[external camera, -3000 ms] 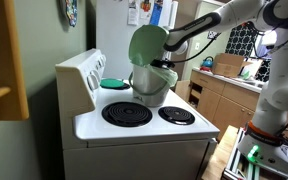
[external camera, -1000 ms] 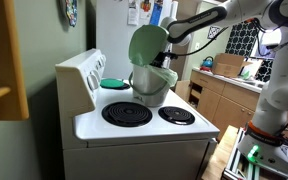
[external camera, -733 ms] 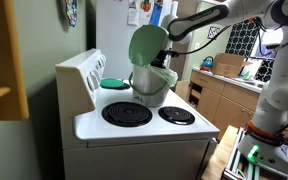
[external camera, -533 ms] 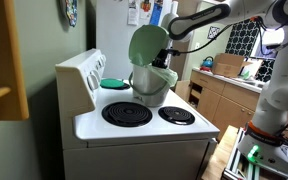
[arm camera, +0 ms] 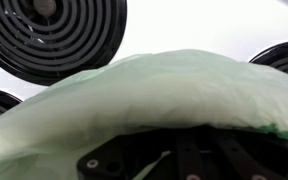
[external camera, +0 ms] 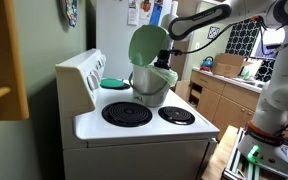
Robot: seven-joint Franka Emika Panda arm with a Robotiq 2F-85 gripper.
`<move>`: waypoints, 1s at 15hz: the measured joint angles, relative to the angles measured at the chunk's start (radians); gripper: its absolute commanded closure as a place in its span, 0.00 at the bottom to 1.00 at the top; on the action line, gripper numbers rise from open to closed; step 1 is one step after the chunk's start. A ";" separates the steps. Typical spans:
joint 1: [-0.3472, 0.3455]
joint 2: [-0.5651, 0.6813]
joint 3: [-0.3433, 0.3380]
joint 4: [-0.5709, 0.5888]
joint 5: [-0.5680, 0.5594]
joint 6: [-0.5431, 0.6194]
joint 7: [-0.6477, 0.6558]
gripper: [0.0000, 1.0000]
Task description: Open the bin, then remove a paper towel from it
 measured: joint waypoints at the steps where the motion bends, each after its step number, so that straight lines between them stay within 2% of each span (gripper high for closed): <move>1: 0.000 0.000 0.000 0.000 0.000 0.000 0.000 0.71; 2: 0.001 0.001 0.001 0.000 0.000 0.000 0.000 0.71; 4: 0.005 0.004 0.005 0.000 0.000 0.000 0.000 0.59; 11: 0.031 0.043 0.032 -0.001 0.003 -0.054 0.020 0.05; 12: 0.032 0.052 0.033 -0.001 0.003 -0.055 0.021 0.01; 15: 0.033 0.083 0.034 -0.001 0.003 -0.055 0.037 0.00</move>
